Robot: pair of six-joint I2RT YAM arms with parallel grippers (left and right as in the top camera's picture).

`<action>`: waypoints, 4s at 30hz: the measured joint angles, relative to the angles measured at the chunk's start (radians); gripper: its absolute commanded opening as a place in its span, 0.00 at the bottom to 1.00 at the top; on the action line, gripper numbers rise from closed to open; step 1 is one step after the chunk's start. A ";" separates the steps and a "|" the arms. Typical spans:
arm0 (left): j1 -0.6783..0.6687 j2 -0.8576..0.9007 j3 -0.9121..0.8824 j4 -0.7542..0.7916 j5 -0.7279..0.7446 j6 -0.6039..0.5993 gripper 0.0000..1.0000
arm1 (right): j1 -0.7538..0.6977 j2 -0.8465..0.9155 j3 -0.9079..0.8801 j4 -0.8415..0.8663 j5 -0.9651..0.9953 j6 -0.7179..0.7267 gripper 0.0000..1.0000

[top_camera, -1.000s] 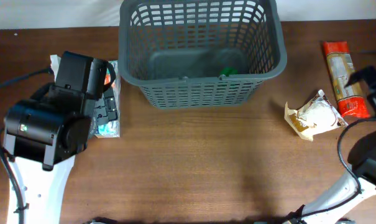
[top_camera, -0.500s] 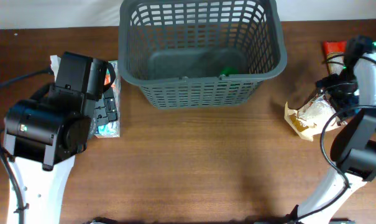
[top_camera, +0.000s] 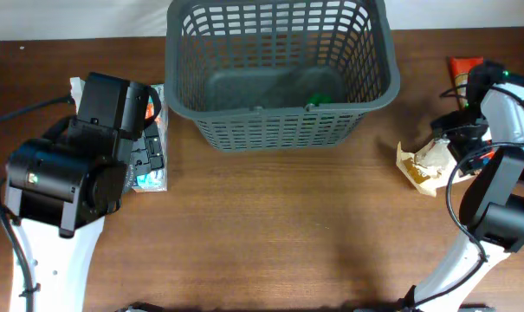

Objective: Pack container
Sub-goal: 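Move the right gripper right and down onto the white rice bag, then close the right gripper on the rice bag and lift it, then carry the rice bag leftward over the basket with the right gripper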

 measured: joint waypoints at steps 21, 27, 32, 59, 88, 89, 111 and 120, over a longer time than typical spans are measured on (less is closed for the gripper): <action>0.000 0.000 0.000 0.000 0.000 0.000 0.99 | 0.000 0.000 -0.159 0.150 -0.016 -0.081 0.99; 0.000 0.000 0.000 0.000 0.000 0.000 0.99 | 0.000 0.000 -0.168 0.177 -0.024 -0.086 0.99; 0.000 0.000 0.000 0.000 0.000 0.000 0.99 | 0.000 -0.010 -0.206 0.226 -0.048 -0.087 0.99; 0.000 0.000 0.000 0.000 0.000 0.000 0.99 | -0.002 -0.015 -0.220 0.243 -0.093 -0.130 0.55; 0.000 0.000 0.000 0.017 0.000 0.000 0.99 | -0.002 -0.041 -0.029 0.077 -0.079 -0.312 0.04; 0.000 0.000 0.000 0.020 0.000 0.000 0.99 | -0.002 -0.047 0.010 0.054 -0.079 -0.317 0.04; 0.000 0.000 0.000 0.031 0.000 0.000 0.99 | 0.526 -0.356 0.694 0.087 -0.321 -0.752 0.04; 0.000 0.000 0.000 -0.008 0.001 0.000 0.99 | 0.752 -0.185 0.694 0.102 -0.342 -1.109 0.04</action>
